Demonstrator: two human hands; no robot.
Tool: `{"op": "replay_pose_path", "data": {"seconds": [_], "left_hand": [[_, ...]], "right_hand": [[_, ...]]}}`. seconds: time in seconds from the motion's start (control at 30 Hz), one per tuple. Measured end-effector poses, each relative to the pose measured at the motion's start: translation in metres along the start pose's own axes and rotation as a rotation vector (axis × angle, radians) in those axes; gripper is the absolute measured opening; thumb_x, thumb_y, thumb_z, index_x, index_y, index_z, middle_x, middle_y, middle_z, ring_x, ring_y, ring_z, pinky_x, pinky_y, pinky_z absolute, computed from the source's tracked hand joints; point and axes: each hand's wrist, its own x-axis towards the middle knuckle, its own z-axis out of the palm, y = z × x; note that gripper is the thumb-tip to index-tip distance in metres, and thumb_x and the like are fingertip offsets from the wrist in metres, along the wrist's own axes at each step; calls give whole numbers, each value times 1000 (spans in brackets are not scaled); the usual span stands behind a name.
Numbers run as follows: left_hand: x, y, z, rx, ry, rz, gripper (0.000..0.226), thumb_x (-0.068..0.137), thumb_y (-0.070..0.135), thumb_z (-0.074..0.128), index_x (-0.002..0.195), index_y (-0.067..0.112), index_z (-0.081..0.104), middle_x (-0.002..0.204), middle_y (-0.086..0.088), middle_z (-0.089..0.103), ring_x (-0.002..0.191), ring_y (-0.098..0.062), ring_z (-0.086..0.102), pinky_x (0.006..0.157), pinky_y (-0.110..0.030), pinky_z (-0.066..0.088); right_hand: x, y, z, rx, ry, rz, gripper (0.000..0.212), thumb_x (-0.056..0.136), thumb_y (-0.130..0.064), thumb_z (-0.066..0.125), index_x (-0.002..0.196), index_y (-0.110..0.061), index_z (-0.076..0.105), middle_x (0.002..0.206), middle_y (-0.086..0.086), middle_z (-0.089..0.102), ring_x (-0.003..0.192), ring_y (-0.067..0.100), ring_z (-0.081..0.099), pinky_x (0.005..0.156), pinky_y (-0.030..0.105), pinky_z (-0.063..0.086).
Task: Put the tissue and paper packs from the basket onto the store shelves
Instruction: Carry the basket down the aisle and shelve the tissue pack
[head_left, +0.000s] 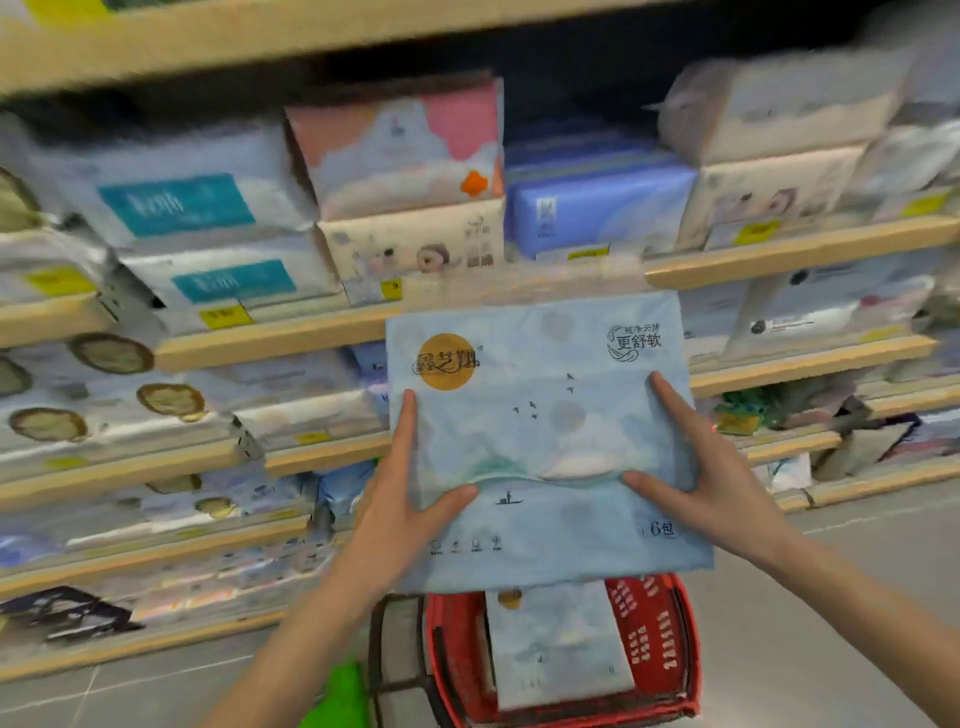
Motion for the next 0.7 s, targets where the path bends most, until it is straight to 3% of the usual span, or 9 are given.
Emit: {"op": "replay_pose_path", "data": {"seconds": [0.1,0.2,0.27,0.33,0.43,0.57,0.7], "left_hand": [[-16,45,-42,26,55,101,98,75,39,67,139,50,-6,153,20,12,137,4,18,110,-23,27],[-37,93,-88,69,113,217,96,75,41,65,138,49,-6,149,28,8,137,4,16,110,-22,23],[-49,123,-117,75,148,285,96,72,45,64,139,48,-6,147,31,9,137,3,18,111,-25,25],[-61,149,-144,89,190,338,98,72,46,64,140,46,-6,152,21,13,138,-2,21,111,-29,28],[-77,180,-179,114,263,418,99,72,49,69,135,54,-8,155,13,16,140,-7,25,111,-36,31],[-95,210,-218,149,356,470,101,71,49,69,135,54,-9,155,9,19,138,-11,29,108,-35,34],[-107,235,-248,187,434,523,100,70,47,63,139,48,-8,154,8,20,138,-11,29,106,-27,32]], "right_hand": [[-1,-60,-23,-10,76,-80,82,74,-51,64,139,-50,15,132,-36,28,118,-25,30,97,4,30],[-4,-122,-45,-17,134,-154,85,70,-54,63,140,-50,14,135,-33,30,127,0,39,104,24,35],[-5,-161,-59,-20,172,-208,85,71,-47,64,139,-51,14,135,-32,30,128,5,39,105,31,36],[-3,-199,-71,-22,209,-272,84,70,-48,63,139,-51,15,133,-33,28,126,-4,36,105,22,32],[0,-247,-85,-35,279,-353,87,70,-37,69,141,-35,19,132,-28,31,122,-17,32,100,4,25],[6,-298,-99,-38,312,-435,87,70,-35,69,140,-40,18,136,-14,38,126,-2,35,103,11,27],[14,-337,-108,-25,326,-539,85,71,-34,67,140,-36,19,139,-23,31,127,-13,30,103,4,22]]}}
